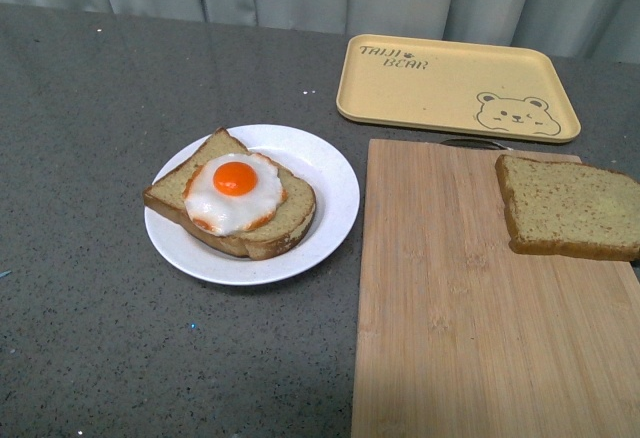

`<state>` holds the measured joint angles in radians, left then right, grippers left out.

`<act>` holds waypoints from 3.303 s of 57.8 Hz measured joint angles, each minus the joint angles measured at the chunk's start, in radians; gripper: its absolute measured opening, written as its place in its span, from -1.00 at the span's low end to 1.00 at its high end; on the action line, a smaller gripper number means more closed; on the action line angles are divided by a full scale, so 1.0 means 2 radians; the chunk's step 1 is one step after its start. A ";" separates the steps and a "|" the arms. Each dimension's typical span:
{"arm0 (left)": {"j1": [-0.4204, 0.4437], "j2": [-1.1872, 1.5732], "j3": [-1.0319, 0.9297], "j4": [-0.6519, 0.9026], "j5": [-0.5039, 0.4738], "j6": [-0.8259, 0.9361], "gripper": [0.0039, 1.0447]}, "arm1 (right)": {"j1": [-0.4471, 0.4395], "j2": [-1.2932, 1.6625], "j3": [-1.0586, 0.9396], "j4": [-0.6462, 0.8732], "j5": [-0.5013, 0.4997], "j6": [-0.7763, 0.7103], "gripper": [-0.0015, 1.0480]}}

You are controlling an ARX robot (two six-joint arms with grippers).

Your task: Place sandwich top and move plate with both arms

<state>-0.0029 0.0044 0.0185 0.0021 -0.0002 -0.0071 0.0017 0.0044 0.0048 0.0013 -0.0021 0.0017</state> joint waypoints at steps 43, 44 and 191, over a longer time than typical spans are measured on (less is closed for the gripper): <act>0.000 0.000 0.000 0.000 0.000 0.000 0.88 | -0.155 0.764 0.260 0.133 -0.132 -0.067 0.82; 0.000 0.000 0.000 0.000 0.000 0.000 0.88 | -0.155 0.778 0.270 0.126 -0.141 -0.062 0.82; 0.000 0.000 0.000 0.000 0.000 0.000 0.88 | 0.233 0.936 0.362 0.286 -0.175 0.442 0.38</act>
<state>-0.0025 0.0040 0.0185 0.0013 -0.0002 -0.0071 0.4667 1.8771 0.7292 0.5724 -0.3527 0.8856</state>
